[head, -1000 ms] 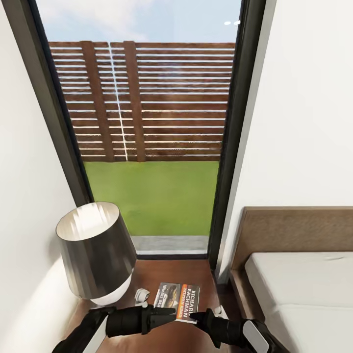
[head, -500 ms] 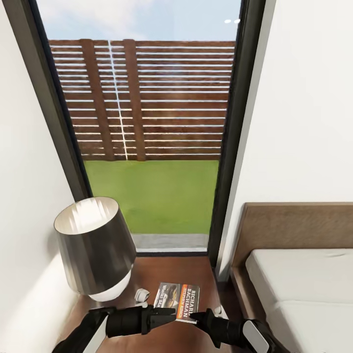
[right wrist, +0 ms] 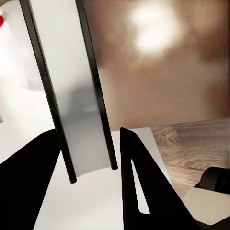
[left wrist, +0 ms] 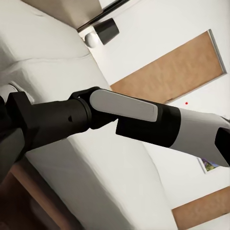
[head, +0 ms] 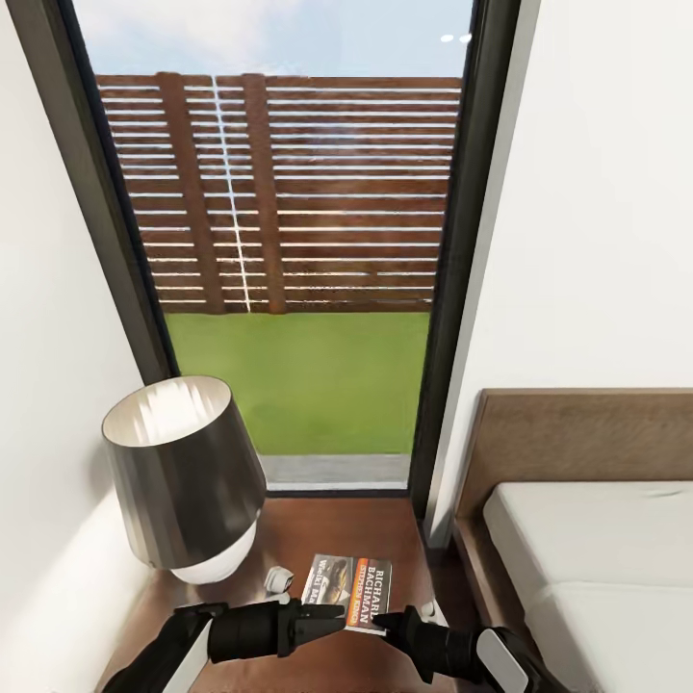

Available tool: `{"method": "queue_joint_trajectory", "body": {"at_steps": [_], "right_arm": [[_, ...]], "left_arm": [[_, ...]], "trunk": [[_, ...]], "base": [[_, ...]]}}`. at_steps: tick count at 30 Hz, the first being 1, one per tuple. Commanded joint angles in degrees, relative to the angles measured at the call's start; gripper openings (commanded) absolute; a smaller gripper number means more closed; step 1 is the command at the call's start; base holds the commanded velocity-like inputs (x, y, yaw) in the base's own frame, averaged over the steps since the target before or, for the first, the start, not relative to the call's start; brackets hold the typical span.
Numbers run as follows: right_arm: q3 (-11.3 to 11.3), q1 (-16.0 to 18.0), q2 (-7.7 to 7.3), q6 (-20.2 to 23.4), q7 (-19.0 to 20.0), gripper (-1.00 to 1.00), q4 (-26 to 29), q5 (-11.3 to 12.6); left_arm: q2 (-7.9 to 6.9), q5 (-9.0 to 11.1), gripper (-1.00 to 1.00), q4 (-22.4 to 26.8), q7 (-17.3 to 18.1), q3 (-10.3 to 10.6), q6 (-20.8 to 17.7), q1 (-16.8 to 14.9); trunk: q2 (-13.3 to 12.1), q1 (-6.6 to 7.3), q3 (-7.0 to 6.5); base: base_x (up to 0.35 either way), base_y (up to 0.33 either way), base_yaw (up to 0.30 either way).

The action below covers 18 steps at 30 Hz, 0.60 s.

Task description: In the bedroom, move the book from the bed onto either nightstand, and place the two sandals side by side next to the bed.

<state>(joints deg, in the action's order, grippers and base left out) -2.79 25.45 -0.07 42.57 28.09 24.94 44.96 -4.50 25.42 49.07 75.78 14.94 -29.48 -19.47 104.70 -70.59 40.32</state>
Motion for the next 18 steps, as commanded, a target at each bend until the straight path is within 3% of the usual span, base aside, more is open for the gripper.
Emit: {"method": "queue_joint_trajectory", "body": {"at_steps": [1, 4, 13, 18], "right_arm": [[-0.1, 0.0, -0.02, 0.1, 0.1, -1.00, 0.0, 0.1], [-0.1, 0.0, -0.02, 0.1, 0.1, -1.00, 0.0, 0.1], [-0.1, 0.0, -0.02, 0.1, 0.1, -1.00, 0.0, 0.1], [-0.1, 0.0, -0.02, 0.1, 0.1, -1.00, 0.0, 0.1]], "left_arm": [[-0.07, 0.5, 1.00, 0.0, 0.0, 0.3, -0.6, 0.0], [-0.07, 0.5, 1.00, 0.0, 0.0, 0.2, -0.6, 0.0], [-0.07, 0.5, 1.00, 0.0, 0.0, 0.2, -0.6, 0.0], [-0.07, 0.5, 1.00, 0.0, 0.0, 0.3, -0.6, 0.0]], "trunk": [[0.4, -0.22, 0.24], [1.6, -0.88, 0.78], [1.6, -0.88, 0.78], [3.7, -1.98, 1.67]], "base": [[0.000, 0.000, 0.000], [0.000, 0.000, 0.000], [0.000, 0.000, 0.000], [0.000, 0.000, 0.000]]}}
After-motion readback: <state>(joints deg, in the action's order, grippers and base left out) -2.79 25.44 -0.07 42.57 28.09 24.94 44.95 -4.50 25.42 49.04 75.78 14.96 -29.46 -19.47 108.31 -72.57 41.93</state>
